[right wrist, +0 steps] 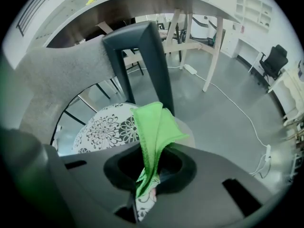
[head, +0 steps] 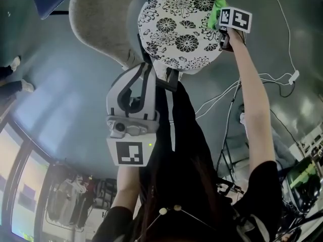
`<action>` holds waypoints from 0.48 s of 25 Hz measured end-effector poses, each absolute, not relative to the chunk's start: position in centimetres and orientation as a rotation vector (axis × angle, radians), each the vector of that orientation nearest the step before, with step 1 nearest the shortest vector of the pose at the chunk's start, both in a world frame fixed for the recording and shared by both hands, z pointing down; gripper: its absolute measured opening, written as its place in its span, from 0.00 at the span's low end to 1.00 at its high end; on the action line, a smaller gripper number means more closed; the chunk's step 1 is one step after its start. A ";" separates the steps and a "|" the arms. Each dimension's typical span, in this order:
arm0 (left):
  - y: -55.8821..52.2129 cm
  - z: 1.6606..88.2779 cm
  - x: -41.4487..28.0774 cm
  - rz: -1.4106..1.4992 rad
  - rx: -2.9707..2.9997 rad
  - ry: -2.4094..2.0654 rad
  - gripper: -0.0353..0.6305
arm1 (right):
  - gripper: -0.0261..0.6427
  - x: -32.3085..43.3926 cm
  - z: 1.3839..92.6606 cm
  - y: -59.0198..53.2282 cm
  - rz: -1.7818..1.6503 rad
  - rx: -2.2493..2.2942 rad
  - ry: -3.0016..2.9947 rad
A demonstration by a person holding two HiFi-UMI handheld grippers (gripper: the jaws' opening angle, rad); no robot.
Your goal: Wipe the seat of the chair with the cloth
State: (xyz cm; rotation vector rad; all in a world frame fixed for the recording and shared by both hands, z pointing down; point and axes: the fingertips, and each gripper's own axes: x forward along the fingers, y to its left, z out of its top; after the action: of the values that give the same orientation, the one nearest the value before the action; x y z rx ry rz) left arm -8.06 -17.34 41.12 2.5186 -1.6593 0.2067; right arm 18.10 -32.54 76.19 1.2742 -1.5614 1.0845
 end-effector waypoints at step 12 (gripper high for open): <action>-17.0 40.8 -8.6 0.197 2.510 -1.679 0.09 | 0.11 18.3 73.3 -31.0 1.089 1.233 -1.622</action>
State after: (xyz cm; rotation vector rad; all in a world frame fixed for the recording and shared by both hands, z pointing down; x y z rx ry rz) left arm -8.61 -16.99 40.83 2.5101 -1.6791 0.1971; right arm 18.33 -30.97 73.30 1.2326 -1.6219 1.0889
